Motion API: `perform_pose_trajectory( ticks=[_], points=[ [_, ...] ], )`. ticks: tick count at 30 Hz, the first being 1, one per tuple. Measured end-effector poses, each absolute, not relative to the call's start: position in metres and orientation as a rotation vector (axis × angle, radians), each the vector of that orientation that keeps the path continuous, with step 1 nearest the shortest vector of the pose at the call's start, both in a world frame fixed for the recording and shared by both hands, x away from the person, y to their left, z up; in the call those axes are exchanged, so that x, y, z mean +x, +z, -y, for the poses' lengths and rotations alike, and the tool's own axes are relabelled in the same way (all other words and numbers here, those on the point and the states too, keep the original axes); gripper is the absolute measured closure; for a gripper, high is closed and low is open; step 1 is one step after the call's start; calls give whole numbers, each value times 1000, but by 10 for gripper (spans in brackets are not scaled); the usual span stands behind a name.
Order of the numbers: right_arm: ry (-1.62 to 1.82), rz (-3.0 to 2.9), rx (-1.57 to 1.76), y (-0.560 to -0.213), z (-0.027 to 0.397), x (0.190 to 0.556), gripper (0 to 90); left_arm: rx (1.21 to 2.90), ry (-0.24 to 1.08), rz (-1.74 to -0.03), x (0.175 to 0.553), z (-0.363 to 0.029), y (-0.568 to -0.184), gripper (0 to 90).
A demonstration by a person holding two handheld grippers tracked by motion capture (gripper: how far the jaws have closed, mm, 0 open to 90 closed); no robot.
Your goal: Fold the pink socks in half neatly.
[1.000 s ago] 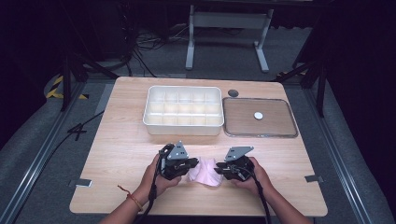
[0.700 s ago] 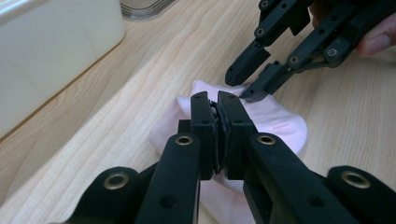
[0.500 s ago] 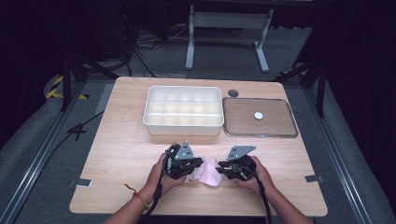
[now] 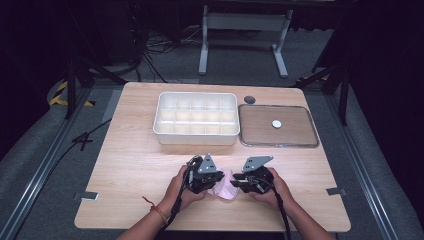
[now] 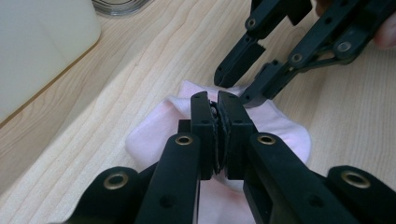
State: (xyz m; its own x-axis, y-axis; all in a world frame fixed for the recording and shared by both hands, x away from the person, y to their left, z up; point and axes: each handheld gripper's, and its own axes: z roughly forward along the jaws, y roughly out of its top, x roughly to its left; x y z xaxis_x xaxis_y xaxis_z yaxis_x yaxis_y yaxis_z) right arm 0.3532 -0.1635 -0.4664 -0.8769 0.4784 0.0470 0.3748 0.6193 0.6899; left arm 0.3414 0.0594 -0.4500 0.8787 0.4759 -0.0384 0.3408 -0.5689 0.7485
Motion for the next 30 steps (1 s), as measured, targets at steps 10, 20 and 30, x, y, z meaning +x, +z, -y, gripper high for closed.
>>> perform_pose_trajectory(
  ticks=[10, 20, 30],
  points=[
    [1089, -2696, 732, -466, 170, 355, 709, 2226, 206, -603, 342, -53, -456, 825],
    [1097, -2691, 746, -466, 171, 355, 690, 2140, 200, -613, 340, -64, -444, 688],
    [1098, -2693, 754, -466, 172, 354, 701, 2185, 171, -562, 335, -73, -448, 773]
  ],
)
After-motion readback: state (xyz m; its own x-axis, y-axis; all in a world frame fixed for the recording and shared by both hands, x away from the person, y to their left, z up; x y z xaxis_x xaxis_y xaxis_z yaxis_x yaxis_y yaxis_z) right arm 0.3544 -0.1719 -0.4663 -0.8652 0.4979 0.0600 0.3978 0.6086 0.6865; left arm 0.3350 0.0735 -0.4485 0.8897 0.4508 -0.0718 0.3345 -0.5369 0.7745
